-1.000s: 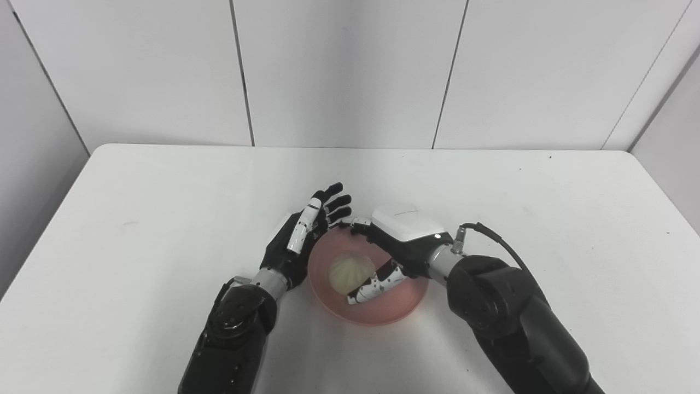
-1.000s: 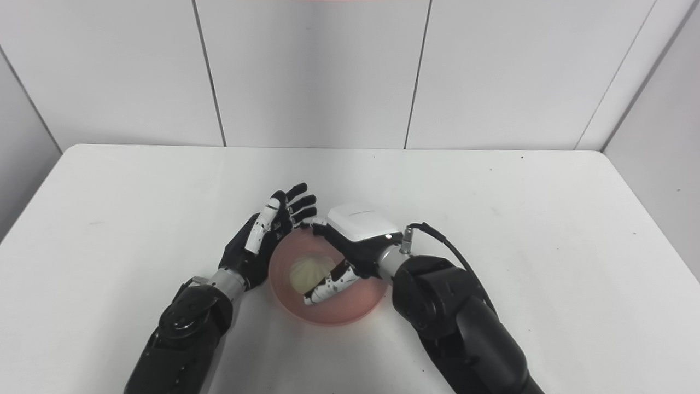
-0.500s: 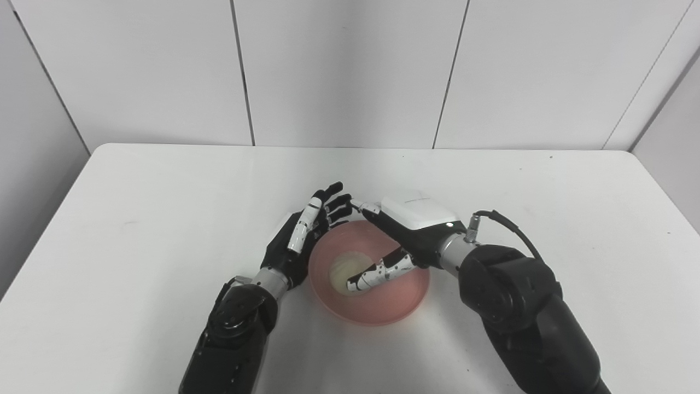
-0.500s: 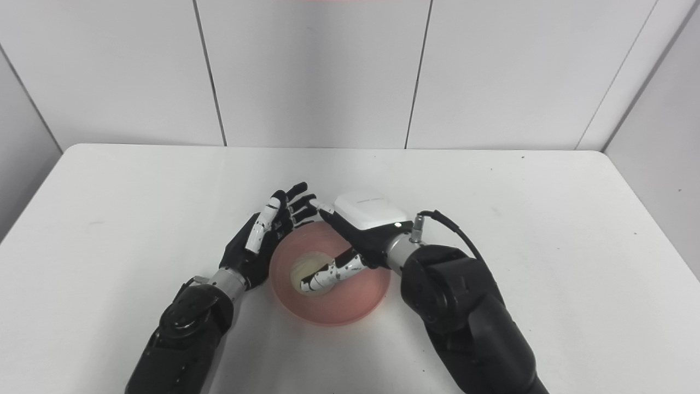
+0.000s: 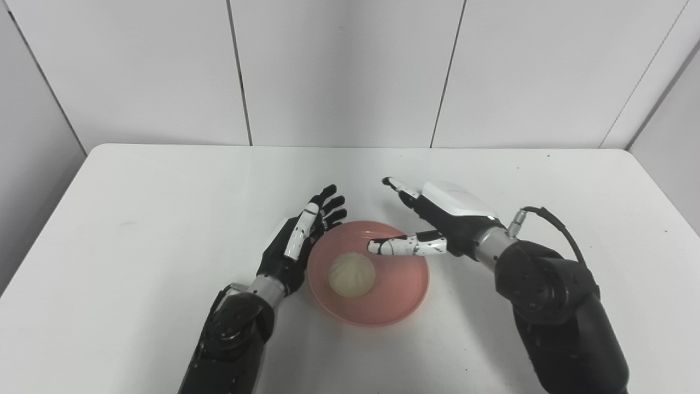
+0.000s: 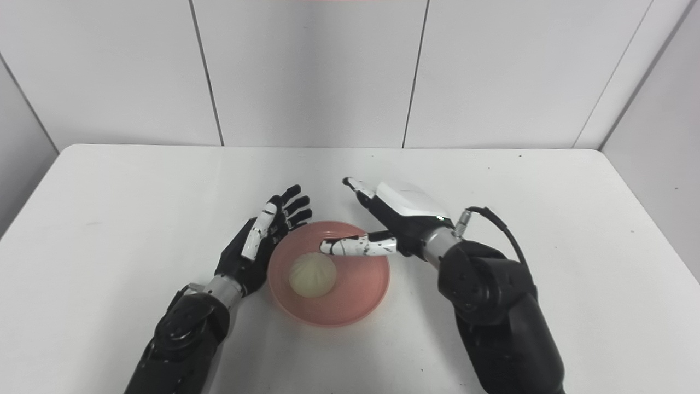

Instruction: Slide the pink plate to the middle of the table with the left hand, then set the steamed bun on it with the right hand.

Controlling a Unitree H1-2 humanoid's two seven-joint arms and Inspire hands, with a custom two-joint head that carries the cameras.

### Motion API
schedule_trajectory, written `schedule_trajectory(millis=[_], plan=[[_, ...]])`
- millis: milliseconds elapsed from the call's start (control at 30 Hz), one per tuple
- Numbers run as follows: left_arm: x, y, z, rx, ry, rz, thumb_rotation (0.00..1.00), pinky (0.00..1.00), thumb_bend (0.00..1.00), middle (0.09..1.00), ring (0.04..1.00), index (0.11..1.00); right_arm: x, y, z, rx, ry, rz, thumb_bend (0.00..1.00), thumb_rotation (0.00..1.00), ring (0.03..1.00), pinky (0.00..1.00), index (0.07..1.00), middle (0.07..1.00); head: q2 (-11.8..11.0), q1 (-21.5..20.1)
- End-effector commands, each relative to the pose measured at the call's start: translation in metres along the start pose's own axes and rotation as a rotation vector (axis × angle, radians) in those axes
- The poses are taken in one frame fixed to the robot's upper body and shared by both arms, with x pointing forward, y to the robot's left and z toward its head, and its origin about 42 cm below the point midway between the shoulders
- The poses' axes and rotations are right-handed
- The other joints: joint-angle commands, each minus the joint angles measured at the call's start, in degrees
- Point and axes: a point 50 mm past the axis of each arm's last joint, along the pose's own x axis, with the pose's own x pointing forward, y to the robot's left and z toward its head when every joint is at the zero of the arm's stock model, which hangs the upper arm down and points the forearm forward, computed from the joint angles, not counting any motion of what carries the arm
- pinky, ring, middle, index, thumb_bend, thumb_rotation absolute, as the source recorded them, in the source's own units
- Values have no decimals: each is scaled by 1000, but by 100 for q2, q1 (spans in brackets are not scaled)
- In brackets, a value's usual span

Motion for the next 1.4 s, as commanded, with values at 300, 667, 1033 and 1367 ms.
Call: schedule_trajectory(millis=[300, 667, 1033, 1367], plan=[[-39, 24, -16, 52, 33, 144, 1000, 1000, 365, 1000, 999, 1000, 8, 37, -41, 420, -33, -321, 778, 1000, 999, 921, 1000, 1000, -343, -189], [-54, 27, -30, 76, 26, 159, 1000, 998, 327, 1000, 997, 1000, 11, 114, -66, 834, -110, -495, 593, 1000, 993, 935, 1000, 1000, -516, -107], [-53, 27, -38, 69, 49, 156, 1000, 1000, 331, 1000, 998, 1000, 24, 139, -84, 973, -113, -500, 306, 1000, 956, 923, 982, 977, -583, 59], [-43, 33, -40, 63, 91, 149, 1000, 993, 345, 997, 987, 999, 31, 145, -88, 1069, -60, -442, 294, 1000, 961, 941, 978, 977, -502, 52]])
